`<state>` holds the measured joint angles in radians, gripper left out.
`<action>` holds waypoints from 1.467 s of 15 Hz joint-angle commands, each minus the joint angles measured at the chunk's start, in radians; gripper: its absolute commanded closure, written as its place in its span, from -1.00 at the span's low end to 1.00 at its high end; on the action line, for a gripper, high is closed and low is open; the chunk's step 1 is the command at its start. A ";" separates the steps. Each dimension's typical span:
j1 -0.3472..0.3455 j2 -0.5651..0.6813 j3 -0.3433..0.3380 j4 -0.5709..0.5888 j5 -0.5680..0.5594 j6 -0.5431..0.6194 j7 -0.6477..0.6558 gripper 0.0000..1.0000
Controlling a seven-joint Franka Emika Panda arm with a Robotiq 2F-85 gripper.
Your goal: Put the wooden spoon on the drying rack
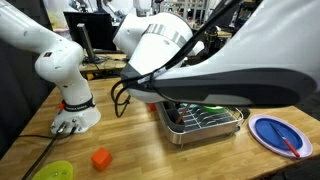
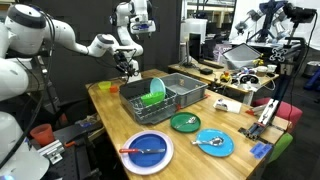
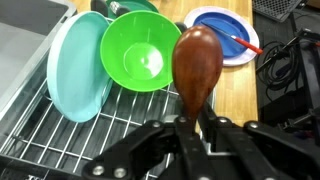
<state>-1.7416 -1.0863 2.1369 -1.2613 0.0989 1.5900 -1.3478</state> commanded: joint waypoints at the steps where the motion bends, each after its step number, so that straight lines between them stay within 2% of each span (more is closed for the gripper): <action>1: -0.033 -0.031 0.004 0.077 0.024 -0.064 -0.028 0.91; 9: -0.035 -0.093 0.001 0.163 0.023 -0.139 -0.030 0.91; 10: -0.036 -0.099 0.000 0.175 0.024 -0.148 -0.030 0.62; 11: -0.037 -0.102 -0.001 0.186 0.026 -0.154 -0.032 0.14; 13: -0.042 -0.104 -0.004 0.205 0.030 -0.162 -0.032 0.06; 20: -0.061 -0.092 -0.022 0.254 0.046 -0.170 -0.028 -0.92; 22: -0.069 -0.062 -0.012 0.243 0.032 -0.160 -0.012 -1.00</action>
<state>-1.7853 -1.1679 2.1213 -1.0422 0.1074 1.4509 -1.3585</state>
